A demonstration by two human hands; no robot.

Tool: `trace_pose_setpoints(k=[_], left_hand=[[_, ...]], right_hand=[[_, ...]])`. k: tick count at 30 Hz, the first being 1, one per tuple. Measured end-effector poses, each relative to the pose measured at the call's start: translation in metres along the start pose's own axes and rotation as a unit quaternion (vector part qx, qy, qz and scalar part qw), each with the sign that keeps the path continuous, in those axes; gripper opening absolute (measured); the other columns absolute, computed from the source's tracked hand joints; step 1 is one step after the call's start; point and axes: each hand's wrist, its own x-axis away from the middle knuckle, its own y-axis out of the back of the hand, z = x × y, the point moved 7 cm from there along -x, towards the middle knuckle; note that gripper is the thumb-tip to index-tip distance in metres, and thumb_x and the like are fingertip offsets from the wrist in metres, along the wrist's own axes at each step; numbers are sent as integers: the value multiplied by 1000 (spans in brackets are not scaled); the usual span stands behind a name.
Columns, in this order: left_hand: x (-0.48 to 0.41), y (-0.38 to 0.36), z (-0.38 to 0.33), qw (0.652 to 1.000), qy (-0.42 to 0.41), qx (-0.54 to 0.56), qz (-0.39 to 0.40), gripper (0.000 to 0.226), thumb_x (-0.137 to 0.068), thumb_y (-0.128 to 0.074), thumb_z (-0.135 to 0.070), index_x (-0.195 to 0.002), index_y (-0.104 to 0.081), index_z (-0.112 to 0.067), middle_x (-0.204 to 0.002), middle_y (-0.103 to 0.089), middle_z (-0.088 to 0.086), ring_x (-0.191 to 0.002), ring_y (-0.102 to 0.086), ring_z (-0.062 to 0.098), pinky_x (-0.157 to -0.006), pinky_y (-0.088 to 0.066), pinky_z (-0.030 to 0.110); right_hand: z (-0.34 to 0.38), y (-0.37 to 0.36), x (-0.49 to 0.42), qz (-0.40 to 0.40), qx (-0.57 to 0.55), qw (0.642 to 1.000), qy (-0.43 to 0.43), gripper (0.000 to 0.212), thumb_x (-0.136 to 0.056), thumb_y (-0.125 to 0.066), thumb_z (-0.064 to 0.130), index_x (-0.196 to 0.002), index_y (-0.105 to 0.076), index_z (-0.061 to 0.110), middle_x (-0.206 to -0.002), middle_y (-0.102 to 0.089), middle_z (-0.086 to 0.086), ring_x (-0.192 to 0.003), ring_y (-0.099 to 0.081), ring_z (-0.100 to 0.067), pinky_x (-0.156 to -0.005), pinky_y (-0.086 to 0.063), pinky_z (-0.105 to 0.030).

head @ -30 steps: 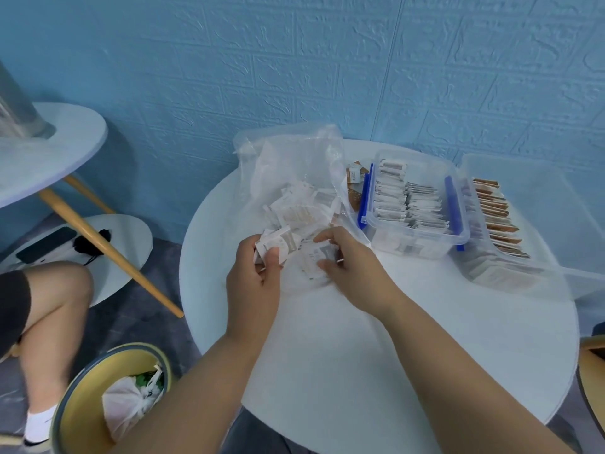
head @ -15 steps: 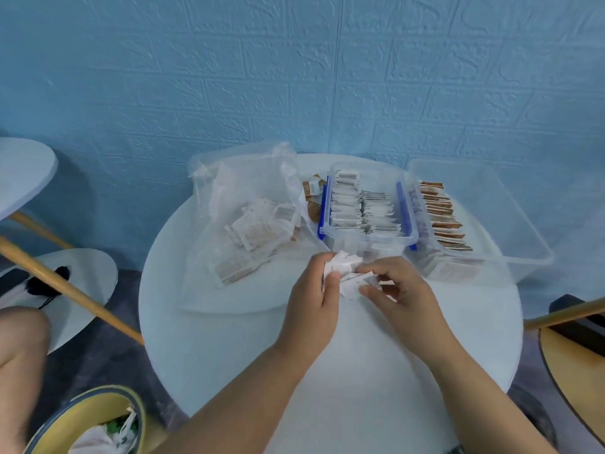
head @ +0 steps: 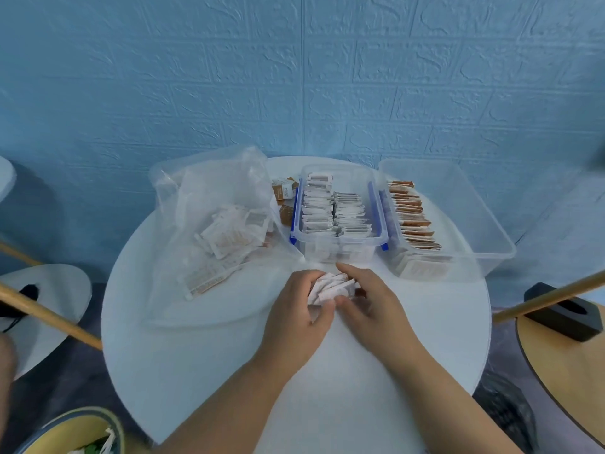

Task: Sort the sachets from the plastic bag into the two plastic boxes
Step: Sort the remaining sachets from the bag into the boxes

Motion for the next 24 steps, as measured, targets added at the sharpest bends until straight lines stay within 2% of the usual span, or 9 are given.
trace_pose_setpoints(k=[3, 6, 8, 12, 15, 18, 22, 24], left_hand=[[1, 2, 4, 1000, 3, -18, -12, 37, -79, -55, -26, -115, -53, -18, -108, -55, -10, -98, -51, 0, -82, -40, 10], [2, -3, 0, 999, -16, -44, 21, 39, -84, -49, -27, -123, -48, -24, -114, -56, -9, -102, -51, 2, -85, -42, 17], [2, -8, -3, 996, -36, -73, 42, 39, -87, -47, -28, -126, -47, -24, -116, -57, -7, -104, -54, 7, -87, -44, 23], [2, -5, -3, 998, -11, -53, 19, 38, -88, -52, -21, -125, -46, -18, -114, -52, -14, -106, -53, 7, -88, -41, 17], [2, 0, 5, 998, 38, -48, -8, 45, -86, -61, -16, -126, -41, -14, -113, -49, -11, -105, -55, 12, -87, -44, 22], [2, 4, 11, 996, 68, -41, -36, 44, -85, -63, -15, -124, -42, -14, -114, -58, -3, -103, -59, 16, -85, -47, 30], [3, 3, 11, 996, 60, -60, -19, 39, -87, -60, -16, -123, -48, -20, -112, -61, -2, -103, -57, 14, -85, -45, 26], [2, 2, 10, 997, 52, -62, -13, 37, -88, -58, -15, -123, -48, -21, -112, -61, -2, -103, -57, 14, -85, -44, 24]], right_hand=[[1, -6, 0, 40, 2, 999, 0, 51, -90, -57, 15, -125, -33, 44, -118, -46, 30, -107, -47, 11, -88, -33, -1], [-1, -14, 3, 88, -6, 996, 4, 56, -94, -49, 17, -133, -18, 44, -132, -34, 32, -121, -37, 15, -99, -26, -2], [-2, -15, 5, 92, -6, 996, 13, 56, -95, -48, 16, -136, -20, 40, -137, -35, 26, -125, -32, 14, -101, -24, -3], [-1, -12, 3, 67, -9, 997, 23, 50, -95, -48, 15, -132, -27, 43, -127, -45, 26, -115, -43, 12, -93, -31, -3], [0, -10, 3, 56, 15, 998, 36, 45, -95, -46, 16, -132, -32, 40, -121, -52, 14, -109, -45, 11, -90, -32, -2], [1, -13, 2, 62, 53, 996, 35, 47, -95, -46, 24, -132, -23, 43, -124, -46, 17, -106, -41, 13, -89, -27, 1], [3, -17, 3, 69, 62, 995, 33, 62, -93, -50, 33, -138, -8, 43, -130, -34, 25, -113, -40, 7, -91, -28, 0], [6, -18, 4, 70, 78, 993, 59, 57, -95, -47, 35, -139, -11, 42, -132, -34, 23, -117, -39, 5, -94, -28, -1]])
